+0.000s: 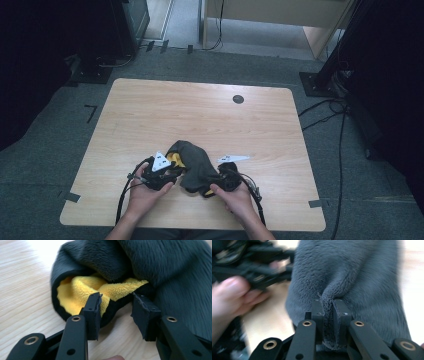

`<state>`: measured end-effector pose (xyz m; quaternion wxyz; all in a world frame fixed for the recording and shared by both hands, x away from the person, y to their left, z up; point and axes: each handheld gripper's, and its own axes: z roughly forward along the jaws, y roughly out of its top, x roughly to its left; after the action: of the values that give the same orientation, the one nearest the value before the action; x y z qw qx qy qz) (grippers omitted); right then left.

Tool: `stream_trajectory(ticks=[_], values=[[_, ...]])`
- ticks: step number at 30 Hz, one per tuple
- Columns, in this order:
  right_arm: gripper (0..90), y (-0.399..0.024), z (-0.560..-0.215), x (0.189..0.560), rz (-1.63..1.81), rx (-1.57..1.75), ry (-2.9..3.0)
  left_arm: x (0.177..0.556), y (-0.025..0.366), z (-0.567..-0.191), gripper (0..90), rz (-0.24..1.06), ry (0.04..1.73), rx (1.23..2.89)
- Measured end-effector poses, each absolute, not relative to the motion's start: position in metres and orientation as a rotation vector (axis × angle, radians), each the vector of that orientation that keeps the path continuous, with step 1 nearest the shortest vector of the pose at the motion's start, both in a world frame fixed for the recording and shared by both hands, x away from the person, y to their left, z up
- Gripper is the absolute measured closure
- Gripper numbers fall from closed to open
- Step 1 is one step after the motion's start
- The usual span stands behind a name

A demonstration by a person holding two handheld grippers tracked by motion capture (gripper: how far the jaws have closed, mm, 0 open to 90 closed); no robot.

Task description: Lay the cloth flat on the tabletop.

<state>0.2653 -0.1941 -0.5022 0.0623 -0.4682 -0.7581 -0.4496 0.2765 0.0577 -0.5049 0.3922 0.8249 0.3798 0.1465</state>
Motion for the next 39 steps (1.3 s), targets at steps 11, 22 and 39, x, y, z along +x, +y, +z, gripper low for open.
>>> stream_trajectory(ticks=[11,22,39], values=[[81.5,-0.182,-0.488,0.253,-1.461,-1.441,-2.436,0.281,0.068,-0.506,81.0,0.428,1.039,2.112],[81.4,-0.245,-0.476,0.268,-1.602,-1.857,-2.384,0.292,0.095,-0.503,85.3,0.455,1.142,2.084],[56.5,-0.234,-0.461,0.261,-1.699,-1.675,-2.557,0.281,0.090,-0.482,51.1,0.426,1.123,1.918]])
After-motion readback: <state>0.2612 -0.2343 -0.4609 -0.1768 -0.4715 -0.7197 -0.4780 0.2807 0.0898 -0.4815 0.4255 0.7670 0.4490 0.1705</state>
